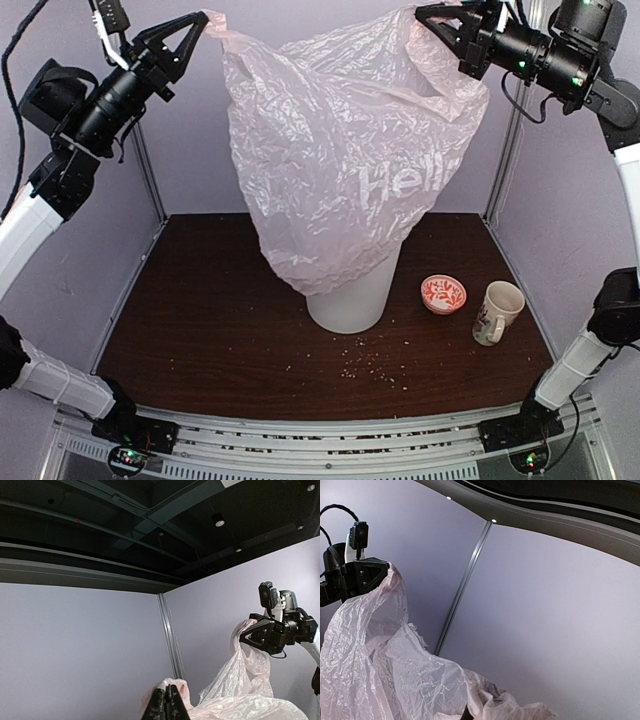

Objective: Put the trash bags into the trash bin

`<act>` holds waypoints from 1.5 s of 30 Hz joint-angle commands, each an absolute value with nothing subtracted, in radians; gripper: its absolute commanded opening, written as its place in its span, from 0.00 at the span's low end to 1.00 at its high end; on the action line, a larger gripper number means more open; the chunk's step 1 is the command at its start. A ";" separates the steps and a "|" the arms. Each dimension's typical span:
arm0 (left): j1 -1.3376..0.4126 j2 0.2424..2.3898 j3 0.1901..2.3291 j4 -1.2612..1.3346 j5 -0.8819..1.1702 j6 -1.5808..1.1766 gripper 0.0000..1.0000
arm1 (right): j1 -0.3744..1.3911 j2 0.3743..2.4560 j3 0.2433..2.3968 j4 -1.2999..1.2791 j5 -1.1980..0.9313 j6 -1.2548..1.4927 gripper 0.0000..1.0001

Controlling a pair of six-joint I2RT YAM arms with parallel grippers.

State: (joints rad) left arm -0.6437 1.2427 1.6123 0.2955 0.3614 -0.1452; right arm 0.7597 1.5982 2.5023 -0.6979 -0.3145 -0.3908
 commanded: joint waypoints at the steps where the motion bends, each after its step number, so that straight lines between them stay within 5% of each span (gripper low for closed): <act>1: -0.641 1.350 1.699 0.392 0.342 -0.210 0.00 | 0.731 1.558 2.431 -0.587 -0.117 -0.398 0.00; 18: -0.641 1.556 1.922 0.307 0.080 -0.128 0.00 | 0.674 1.642 2.565 -0.494 -0.037 -0.473 0.00; 27: -0.656 1.372 1.548 0.382 -0.038 -0.059 0.00 | 0.679 1.628 2.400 -0.500 -0.256 -0.370 0.00; 33: -0.657 1.340 1.541 0.235 -0.129 -0.020 0.00 | 0.682 1.629 2.293 -0.499 -0.419 -0.307 0.00; 45: -0.653 1.148 1.246 0.293 -0.414 0.129 0.00 | 0.687 1.679 2.365 -0.454 -0.567 -0.171 0.01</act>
